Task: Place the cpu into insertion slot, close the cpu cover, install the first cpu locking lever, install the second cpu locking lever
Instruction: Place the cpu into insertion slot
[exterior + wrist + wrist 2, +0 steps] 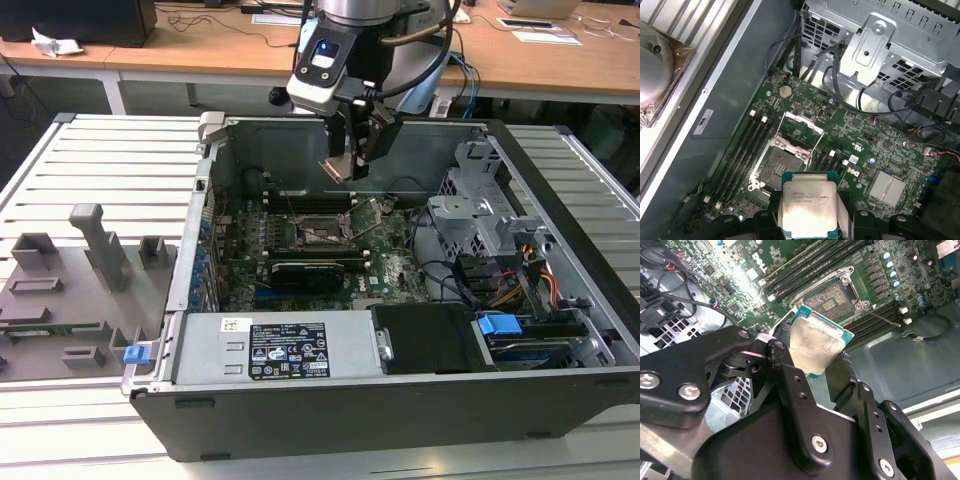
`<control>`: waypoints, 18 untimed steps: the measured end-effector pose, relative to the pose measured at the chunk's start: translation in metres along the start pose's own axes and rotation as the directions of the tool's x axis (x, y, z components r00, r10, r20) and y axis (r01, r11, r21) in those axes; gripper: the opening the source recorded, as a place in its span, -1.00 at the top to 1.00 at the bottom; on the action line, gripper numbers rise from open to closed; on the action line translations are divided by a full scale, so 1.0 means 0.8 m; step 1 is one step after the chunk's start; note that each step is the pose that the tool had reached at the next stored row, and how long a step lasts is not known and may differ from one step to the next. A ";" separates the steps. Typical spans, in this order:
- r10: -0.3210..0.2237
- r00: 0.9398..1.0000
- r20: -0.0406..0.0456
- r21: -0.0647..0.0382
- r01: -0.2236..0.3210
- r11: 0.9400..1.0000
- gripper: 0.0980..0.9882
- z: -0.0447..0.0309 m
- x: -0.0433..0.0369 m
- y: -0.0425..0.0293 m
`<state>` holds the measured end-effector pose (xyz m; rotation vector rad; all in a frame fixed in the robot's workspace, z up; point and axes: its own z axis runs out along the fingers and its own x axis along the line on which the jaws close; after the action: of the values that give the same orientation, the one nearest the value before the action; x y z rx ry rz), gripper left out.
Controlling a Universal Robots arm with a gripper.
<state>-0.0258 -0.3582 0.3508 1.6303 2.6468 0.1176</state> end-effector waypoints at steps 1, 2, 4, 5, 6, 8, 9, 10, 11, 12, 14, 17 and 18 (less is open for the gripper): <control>0.002 1.000 0.000 0.000 -0.002 1.000 0.04 0.0001 0.000 0.0000; 0.007 1.000 0.001 0.000 -0.007 1.000 0.04 0.0003 0.000 0.0000; 0.012 1.000 0.001 0.000 -0.012 1.000 0.04 0.0004 0.000 0.0000; 0.014 1.000 0.001 0.000 -0.014 1.000 0.04 0.0004 0.000 0.0000; 0.018 1.000 0.001 0.000 -0.018 1.000 0.04 0.0005 0.000 0.0000; 0.023 1.000 0.002 0.000 -0.023 1.000 0.04 0.0007 0.000 -0.0001; 0.025 1.000 0.002 0.000 -0.025 1.000 0.04 0.0007 0.000 -0.0001; 0.028 1.000 0.002 0.000 -0.028 1.000 0.04 0.0008 0.000 -0.0001; 0.030 1.000 0.002 -0.001 -0.030 1.000 0.04 0.0009 0.000 -0.0001; 0.033 0.999 0.003 -0.001 -0.033 0.999 0.04 0.0009 0.000 -0.0001; 0.040 0.999 0.003 -0.001 -0.040 0.999 0.04 0.0012 0.000 -0.0001; 0.047 0.999 0.004 -0.001 -0.047 0.999 0.04 0.0013 0.000 -0.0001; 0.050 0.999 0.004 -0.001 -0.050 0.999 0.04 0.0015 0.000 -0.0001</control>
<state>-0.0258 -0.3582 0.3496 1.6954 2.6033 0.1166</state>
